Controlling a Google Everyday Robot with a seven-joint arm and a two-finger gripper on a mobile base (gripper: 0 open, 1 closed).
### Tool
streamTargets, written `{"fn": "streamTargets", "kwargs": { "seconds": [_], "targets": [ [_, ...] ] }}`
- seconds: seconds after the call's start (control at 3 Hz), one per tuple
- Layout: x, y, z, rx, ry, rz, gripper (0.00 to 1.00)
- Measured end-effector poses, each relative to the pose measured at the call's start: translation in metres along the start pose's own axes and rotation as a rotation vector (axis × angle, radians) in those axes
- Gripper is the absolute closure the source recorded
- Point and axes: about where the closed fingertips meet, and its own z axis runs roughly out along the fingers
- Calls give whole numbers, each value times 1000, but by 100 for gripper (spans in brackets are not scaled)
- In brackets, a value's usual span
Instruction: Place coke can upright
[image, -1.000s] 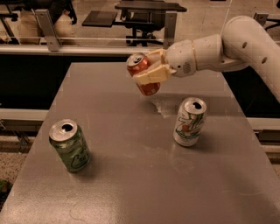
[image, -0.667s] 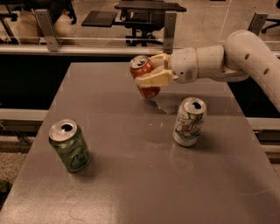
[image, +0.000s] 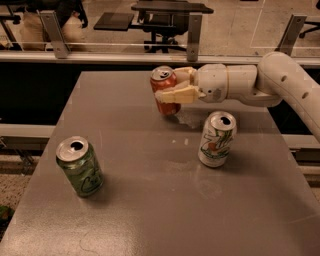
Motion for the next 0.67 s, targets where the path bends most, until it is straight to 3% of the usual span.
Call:
{"fn": "streamTargets", "kwargs": {
  "seconds": [0.67],
  "targets": [
    [3, 5, 2, -19, -46, 19, 17]
  ]
}}
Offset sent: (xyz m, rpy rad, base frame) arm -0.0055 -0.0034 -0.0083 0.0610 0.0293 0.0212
